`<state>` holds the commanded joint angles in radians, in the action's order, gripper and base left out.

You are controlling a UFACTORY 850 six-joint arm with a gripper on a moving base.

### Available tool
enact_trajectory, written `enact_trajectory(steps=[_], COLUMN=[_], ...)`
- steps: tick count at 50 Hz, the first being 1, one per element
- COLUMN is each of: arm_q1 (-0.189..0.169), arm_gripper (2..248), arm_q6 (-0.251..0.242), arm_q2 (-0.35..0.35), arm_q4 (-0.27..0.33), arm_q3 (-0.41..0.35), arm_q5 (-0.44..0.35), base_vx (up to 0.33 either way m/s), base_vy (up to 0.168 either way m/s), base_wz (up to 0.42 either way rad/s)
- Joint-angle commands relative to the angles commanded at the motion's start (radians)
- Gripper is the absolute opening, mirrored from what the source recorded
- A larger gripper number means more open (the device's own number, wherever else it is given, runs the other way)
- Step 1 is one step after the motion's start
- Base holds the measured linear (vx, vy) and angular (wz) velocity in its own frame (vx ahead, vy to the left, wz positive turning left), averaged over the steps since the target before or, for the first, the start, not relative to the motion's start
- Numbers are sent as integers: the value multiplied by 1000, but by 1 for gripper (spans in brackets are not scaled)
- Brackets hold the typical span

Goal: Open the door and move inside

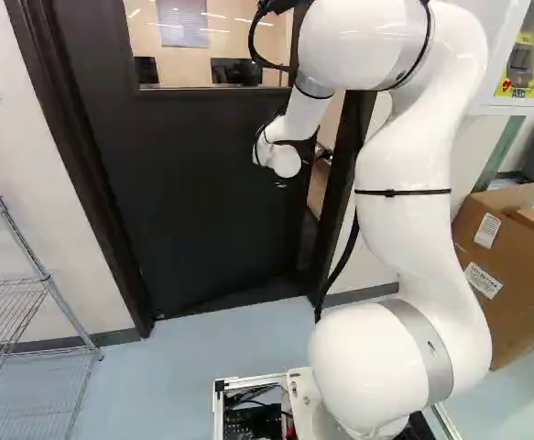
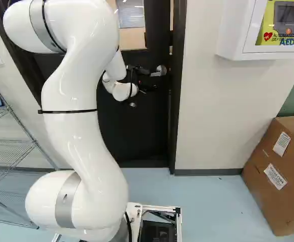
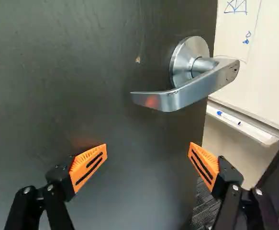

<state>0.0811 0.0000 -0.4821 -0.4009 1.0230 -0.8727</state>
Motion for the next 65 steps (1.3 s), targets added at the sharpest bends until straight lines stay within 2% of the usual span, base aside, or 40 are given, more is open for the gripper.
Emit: enact_trajectory(steps=[41,56,65], arm_q1=[27,29,31], arm_gripper=[247,247,247], arm_q6=[0,0,0], arm_q2=[-149,-154,-126], arm_q4=[0,0,0], arm_q3=[196,203,165], arm_q5=[0,0,0], base_vx=[0,0,0], base_vy=[0,0,0], base_wz=[0,0,0])
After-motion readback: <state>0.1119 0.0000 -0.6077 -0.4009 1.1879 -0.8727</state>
